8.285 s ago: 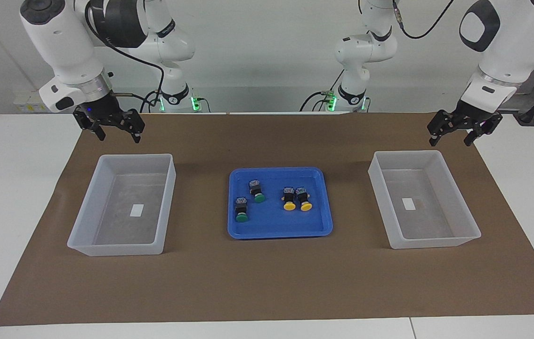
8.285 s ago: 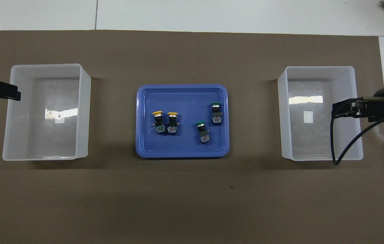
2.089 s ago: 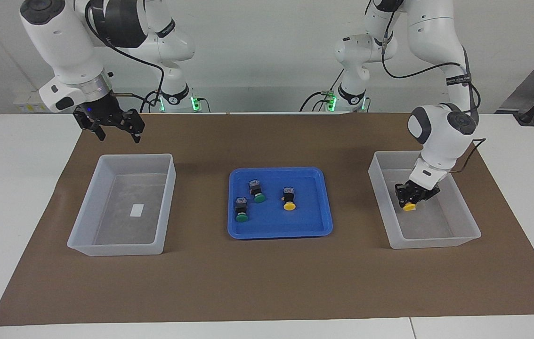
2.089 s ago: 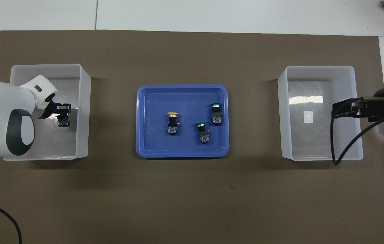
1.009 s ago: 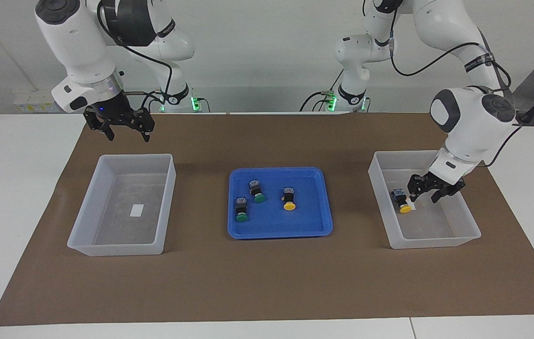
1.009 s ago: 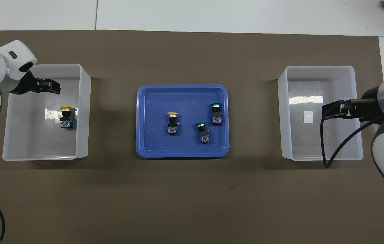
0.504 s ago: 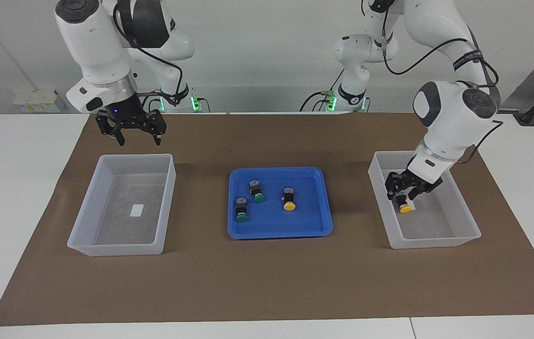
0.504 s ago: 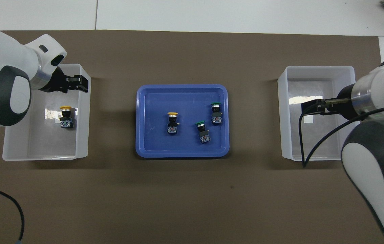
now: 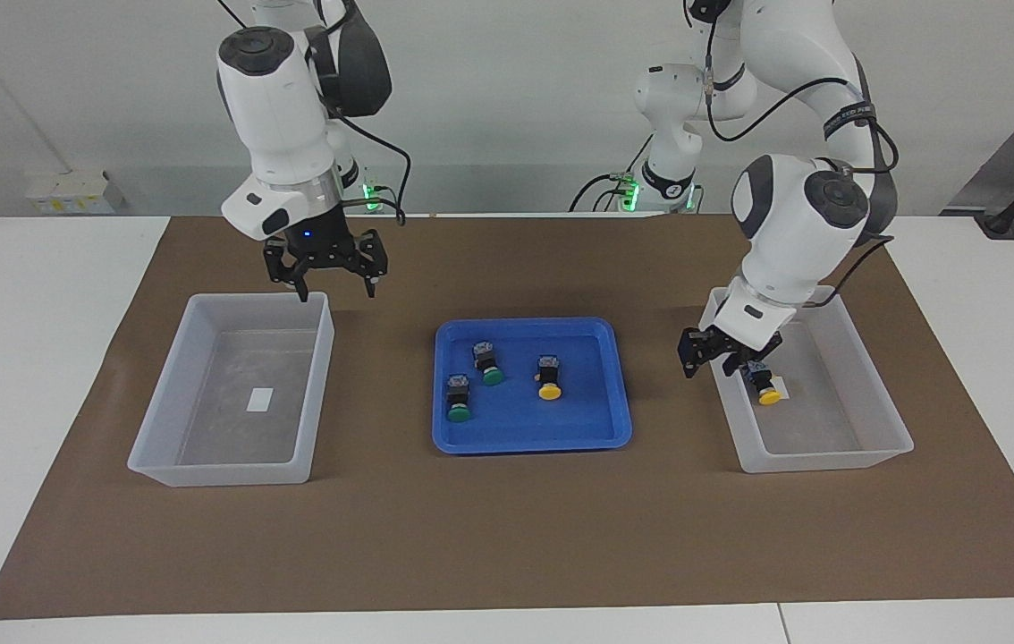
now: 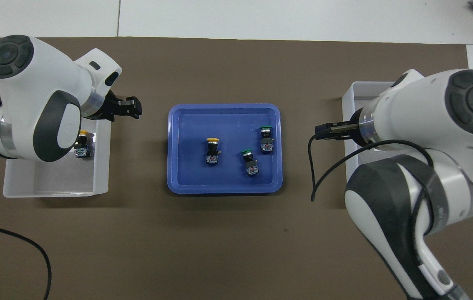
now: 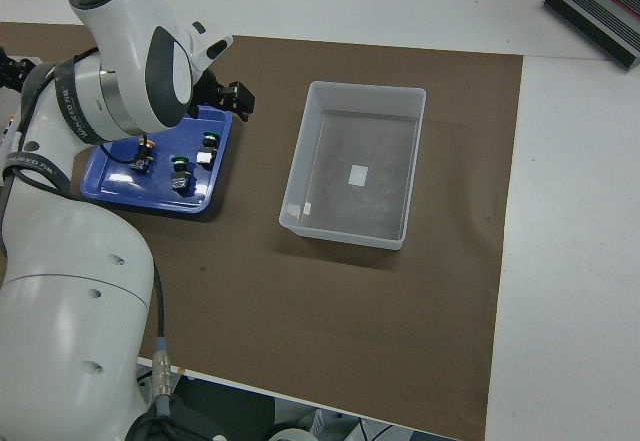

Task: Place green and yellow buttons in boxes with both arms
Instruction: 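Move the left gripper to the tray while the right gripper reaches there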

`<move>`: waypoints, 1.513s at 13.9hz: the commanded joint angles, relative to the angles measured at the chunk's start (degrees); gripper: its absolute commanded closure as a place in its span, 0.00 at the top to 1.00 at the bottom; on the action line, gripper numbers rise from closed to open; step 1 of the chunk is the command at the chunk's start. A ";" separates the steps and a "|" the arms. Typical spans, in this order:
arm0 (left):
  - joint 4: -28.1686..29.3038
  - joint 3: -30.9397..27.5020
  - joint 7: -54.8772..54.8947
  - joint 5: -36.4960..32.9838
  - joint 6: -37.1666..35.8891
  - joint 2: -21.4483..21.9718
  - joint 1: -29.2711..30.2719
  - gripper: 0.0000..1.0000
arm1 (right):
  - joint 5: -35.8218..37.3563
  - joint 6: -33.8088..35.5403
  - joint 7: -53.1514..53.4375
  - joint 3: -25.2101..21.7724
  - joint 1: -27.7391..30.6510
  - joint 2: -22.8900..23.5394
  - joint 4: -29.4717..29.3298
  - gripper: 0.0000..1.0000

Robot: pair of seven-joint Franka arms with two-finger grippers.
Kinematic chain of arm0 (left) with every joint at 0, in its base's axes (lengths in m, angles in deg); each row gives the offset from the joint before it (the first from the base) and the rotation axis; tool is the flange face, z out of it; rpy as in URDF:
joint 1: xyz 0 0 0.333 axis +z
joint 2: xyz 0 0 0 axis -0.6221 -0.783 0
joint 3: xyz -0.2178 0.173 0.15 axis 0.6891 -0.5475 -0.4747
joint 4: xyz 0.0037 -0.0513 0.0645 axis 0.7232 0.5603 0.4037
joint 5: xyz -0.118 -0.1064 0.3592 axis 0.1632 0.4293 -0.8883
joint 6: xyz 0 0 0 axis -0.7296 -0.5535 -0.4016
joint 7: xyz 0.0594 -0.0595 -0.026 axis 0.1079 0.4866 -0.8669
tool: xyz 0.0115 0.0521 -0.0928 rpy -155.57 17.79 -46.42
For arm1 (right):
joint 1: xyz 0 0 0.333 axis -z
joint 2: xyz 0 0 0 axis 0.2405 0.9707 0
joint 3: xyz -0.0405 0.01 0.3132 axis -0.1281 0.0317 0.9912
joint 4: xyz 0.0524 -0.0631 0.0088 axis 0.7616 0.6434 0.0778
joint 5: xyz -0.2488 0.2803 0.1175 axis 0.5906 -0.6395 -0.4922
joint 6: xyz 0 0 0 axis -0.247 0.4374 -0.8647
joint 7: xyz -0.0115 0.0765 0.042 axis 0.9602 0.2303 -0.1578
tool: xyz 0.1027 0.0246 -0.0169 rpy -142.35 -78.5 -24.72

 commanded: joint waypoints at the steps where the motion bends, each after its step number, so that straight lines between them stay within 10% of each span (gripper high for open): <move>1: 5.25 -0.83 -2.14 0.56 5.28 2.16 -1.57 0.67 | -0.46 -4.90 1.14 -0.12 -2.57 3.09 0.70 1.00; 21: 14.76 -0.83 -19.54 0.65 24.89 -1.53 -13.69 0.61 | -0.46 -30.05 2.55 -0.12 -14.97 11.54 14.67 1.00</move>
